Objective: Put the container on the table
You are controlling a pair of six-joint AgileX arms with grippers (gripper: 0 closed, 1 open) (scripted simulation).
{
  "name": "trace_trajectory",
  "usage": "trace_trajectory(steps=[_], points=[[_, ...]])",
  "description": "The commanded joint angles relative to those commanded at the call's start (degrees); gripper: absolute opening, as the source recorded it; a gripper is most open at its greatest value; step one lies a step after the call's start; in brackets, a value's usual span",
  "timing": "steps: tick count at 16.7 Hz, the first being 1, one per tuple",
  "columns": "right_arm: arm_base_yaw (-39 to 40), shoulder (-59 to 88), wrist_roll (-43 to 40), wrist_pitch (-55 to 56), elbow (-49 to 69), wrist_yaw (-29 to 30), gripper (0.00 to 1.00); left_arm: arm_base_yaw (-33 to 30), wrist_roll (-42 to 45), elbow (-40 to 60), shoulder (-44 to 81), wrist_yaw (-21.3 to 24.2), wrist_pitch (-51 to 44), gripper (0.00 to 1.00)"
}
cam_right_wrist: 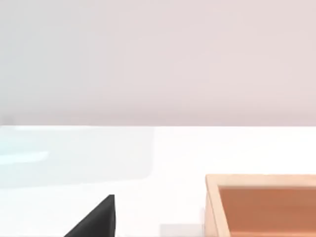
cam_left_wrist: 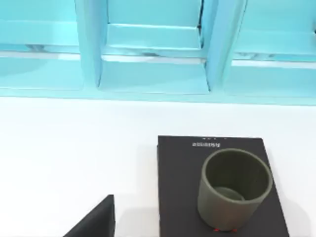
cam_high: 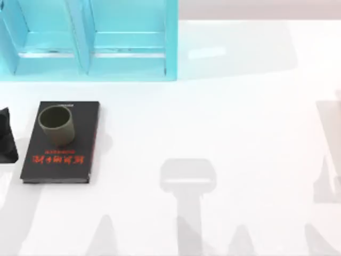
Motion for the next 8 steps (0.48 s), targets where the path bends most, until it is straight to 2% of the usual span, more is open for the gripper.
trace_trajectory(steps=[8], points=[[0.00,0.00,0.00,0.00,0.00,0.00,1.00,-5.60,-4.70,43.10,49.52,-0.42,-32.77,1.00]])
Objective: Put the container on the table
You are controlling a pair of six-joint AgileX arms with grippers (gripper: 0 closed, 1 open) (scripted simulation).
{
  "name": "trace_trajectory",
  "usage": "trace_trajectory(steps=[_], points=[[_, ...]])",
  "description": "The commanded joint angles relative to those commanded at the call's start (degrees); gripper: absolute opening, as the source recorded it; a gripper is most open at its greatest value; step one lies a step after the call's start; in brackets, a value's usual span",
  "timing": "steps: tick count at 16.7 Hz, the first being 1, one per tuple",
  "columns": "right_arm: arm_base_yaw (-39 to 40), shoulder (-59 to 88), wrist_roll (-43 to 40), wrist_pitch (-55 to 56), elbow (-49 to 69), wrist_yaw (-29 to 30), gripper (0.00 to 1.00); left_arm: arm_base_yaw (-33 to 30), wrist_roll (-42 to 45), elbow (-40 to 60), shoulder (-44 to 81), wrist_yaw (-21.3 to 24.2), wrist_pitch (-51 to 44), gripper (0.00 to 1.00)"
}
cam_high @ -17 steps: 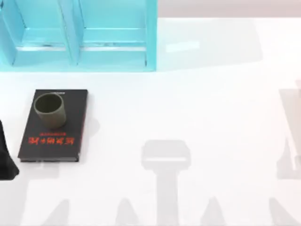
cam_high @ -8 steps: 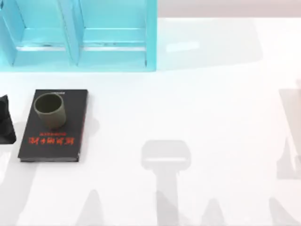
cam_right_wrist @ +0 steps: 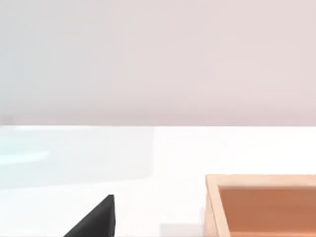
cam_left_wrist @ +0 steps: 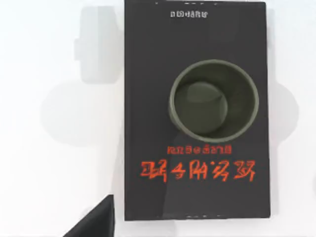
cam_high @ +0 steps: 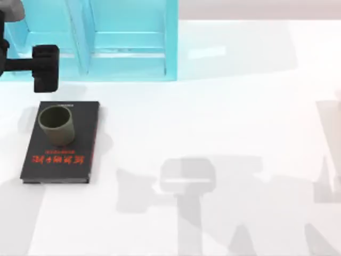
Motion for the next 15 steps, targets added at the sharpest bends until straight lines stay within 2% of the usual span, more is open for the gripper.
trace_trajectory(steps=[4,8,11,15], points=[[0.00,0.00,0.00,0.00,0.00,0.00,1.00,-2.36,-2.17,17.37,18.46,0.04,-13.17,1.00],[0.00,0.00,0.00,0.00,0.00,0.00,1.00,-4.01,-3.73,30.69,31.70,0.24,-21.96,1.00],[0.00,0.00,0.00,0.00,0.00,0.00,1.00,-4.60,-4.26,35.24,36.04,0.34,-25.05,1.00],[0.00,0.00,0.00,0.00,0.00,0.00,1.00,-4.66,-4.31,35.62,36.40,0.35,-25.32,1.00]])
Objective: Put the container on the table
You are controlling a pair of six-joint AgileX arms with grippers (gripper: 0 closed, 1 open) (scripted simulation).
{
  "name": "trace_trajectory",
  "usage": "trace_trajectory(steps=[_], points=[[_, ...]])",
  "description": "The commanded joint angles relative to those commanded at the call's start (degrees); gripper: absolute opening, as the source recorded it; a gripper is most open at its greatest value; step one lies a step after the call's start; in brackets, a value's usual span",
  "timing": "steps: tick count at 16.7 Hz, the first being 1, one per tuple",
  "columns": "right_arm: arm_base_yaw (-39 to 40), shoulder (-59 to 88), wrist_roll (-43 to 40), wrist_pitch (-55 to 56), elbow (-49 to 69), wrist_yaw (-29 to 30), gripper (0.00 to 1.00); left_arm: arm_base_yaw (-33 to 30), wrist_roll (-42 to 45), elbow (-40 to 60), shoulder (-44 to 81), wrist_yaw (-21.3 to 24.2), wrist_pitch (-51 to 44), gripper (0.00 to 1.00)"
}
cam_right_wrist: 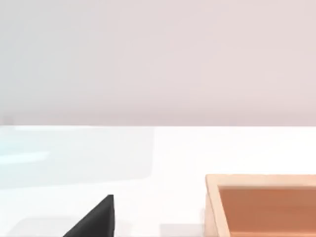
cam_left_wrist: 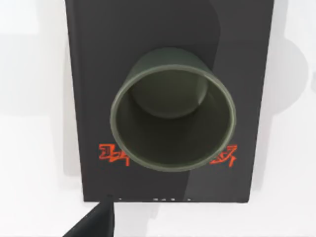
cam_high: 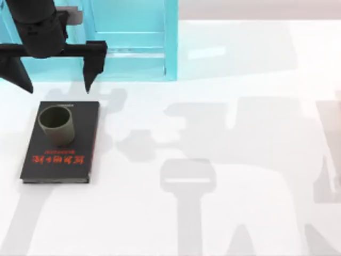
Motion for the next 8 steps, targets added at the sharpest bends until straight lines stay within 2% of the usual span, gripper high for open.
trace_trajectory(steps=[4,8], points=[[0.00,0.00,0.00,0.00,0.00,0.00,1.00,0.21,0.20,-2.42,0.04,0.00,2.41,1.00],[0.00,0.00,0.00,0.00,0.00,0.00,1.00,0.24,0.24,-11.33,0.96,0.01,12.58,1.00]])
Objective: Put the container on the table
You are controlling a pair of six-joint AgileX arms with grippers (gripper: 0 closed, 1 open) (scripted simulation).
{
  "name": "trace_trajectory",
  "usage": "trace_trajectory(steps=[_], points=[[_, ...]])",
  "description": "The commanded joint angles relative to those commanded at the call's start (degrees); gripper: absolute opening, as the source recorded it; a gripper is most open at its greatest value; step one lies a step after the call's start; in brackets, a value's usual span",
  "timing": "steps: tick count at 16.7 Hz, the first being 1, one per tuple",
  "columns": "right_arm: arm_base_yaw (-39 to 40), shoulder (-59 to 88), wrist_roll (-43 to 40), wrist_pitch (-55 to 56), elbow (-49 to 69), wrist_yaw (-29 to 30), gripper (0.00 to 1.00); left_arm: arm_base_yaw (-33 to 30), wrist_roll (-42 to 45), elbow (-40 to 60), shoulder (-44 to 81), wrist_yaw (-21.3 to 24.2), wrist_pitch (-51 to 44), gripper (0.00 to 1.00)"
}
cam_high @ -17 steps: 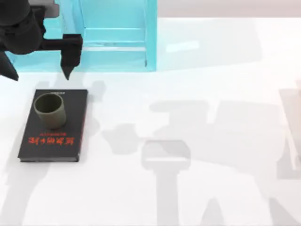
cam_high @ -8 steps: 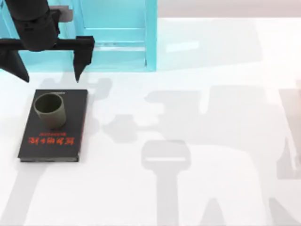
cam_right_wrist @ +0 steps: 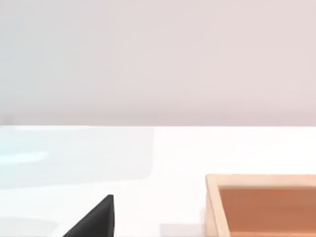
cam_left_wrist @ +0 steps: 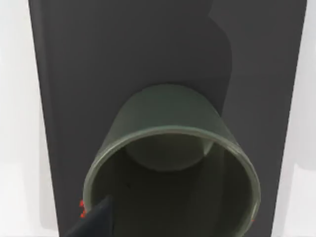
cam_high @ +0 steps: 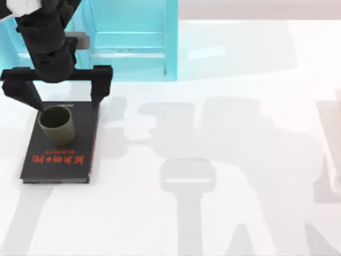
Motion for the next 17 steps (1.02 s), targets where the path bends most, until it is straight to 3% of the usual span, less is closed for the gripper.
trace_trajectory(steps=[4,9,17], points=[[0.00,0.00,0.00,0.00,0.00,0.00,1.00,-0.01,0.01,-7.65,1.00,0.01,8.48,1.00],[0.00,0.00,0.00,0.00,0.00,0.00,1.00,-0.01,0.01,-8.34,1.15,0.01,9.19,1.00],[0.00,0.00,0.00,0.00,0.00,0.00,1.00,-0.01,0.01,-8.34,1.15,0.01,9.19,0.40]])
